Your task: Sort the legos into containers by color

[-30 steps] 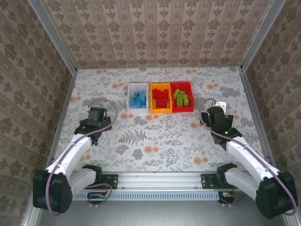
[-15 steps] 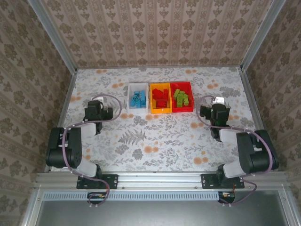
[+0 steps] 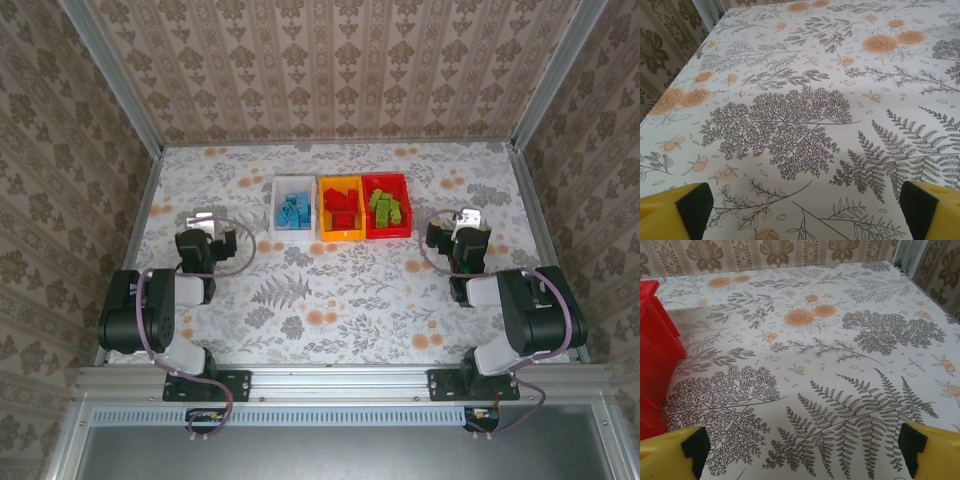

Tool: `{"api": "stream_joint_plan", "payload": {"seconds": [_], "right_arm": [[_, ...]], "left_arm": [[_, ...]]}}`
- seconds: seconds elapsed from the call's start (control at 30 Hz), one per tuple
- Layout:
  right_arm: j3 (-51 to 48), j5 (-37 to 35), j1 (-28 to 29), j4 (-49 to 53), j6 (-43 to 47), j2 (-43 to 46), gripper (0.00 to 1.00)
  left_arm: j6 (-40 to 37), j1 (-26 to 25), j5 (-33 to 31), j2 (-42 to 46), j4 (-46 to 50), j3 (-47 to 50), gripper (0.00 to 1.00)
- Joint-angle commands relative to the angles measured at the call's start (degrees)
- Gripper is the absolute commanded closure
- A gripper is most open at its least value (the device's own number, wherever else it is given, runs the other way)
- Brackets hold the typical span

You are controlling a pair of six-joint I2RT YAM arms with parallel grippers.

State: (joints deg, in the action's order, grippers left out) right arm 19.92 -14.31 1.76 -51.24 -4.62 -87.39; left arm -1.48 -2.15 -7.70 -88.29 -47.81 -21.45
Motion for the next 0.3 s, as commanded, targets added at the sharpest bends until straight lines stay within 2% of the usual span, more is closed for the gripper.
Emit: {"api": "stream_joint_plan", "payload": {"seconds": [0.0, 0.27], "right_arm": [[0.75, -0.18, 0.31, -2.97, 0.06, -0.23, 0.0], [1.47, 0.17, 0.55, -1.69, 0.55, -0.41, 0.0]], "left_arm": [[0.26, 0.3, -0.05, 0.33, -2.18, -1.14, 0.0], [0.16, 0.24, -0.03, 0.29, -2.17, -1.19, 0.0]]}}
